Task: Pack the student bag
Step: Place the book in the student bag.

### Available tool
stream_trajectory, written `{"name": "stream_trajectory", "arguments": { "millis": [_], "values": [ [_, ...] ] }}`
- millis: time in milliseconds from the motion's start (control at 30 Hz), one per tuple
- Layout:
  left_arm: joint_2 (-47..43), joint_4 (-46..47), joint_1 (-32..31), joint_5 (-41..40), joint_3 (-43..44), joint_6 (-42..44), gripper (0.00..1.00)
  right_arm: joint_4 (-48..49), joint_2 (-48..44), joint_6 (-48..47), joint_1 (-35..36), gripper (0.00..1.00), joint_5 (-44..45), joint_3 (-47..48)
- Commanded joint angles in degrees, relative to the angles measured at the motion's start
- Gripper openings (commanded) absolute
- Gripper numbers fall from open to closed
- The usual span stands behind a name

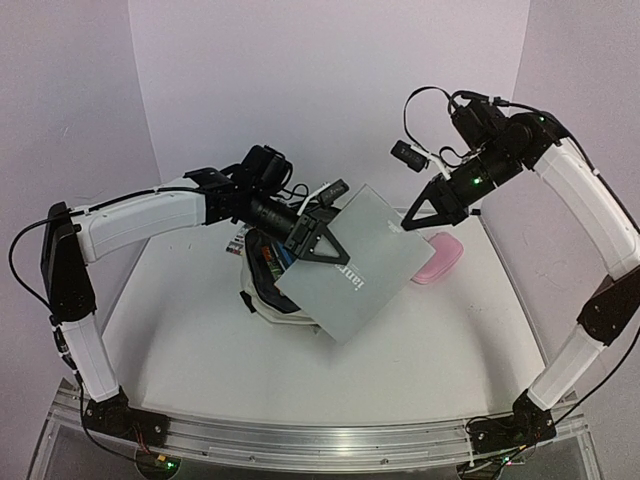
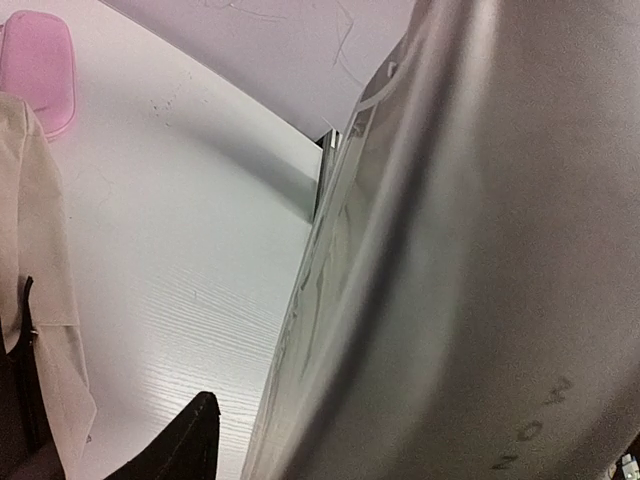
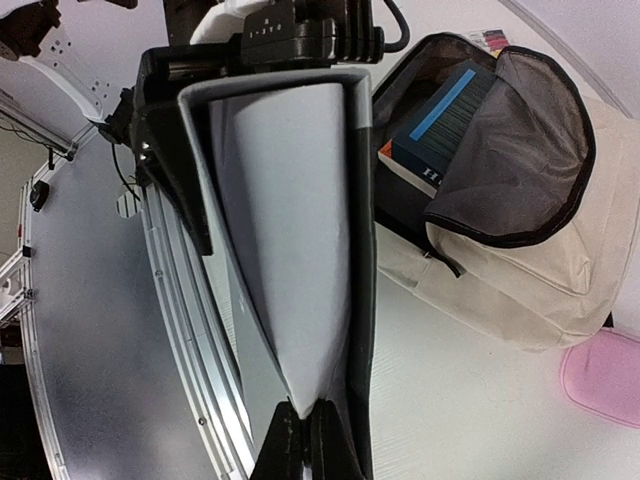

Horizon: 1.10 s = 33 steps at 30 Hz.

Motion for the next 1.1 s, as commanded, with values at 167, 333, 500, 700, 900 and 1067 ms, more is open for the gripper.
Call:
{"name": "stream_trajectory", "arguments": {
  "millis": [167, 333, 500, 700, 900, 1067],
  "values": [
    [-11.2, 5.8, 3.5, -5.0, -5.4, -6.8, 0.24, 6.7, 2.7, 12.4, -3.2, 0.55, -1.4, 6.6],
    [-14.8, 3.3, 5.1, -20.8, -1.8, -4.7, 0.13, 11.3, 5.4, 26.5, -11.1, 0.95, -5.1, 10.4],
    [-12.3, -7.2, 5.1, -45.2, 9.8, 6.7, 0.22, 15.3, 5.4, 36.3, -13.9, 0.98, -4.7, 5.9],
    [-5.6, -9.5, 3.6, -71.3, 17.7, 24.0, 0.23, 19.1, 4.0, 44.2, -13.9, 0.98, -3.1, -3.2],
    [0.5, -2.2, 0.6, -83.0, 16.5, 39.3, 0.25, 20.1, 6.9, 46.8, -15.1, 0.98, -5.2, -4.2],
    [8.0, 13.1, -1.8, -94.0, 13.8, 52.0, 0.26, 20.9, 10.3, 48.1, -16.5, 0.98, -6.8, -4.0]
  ]
}}
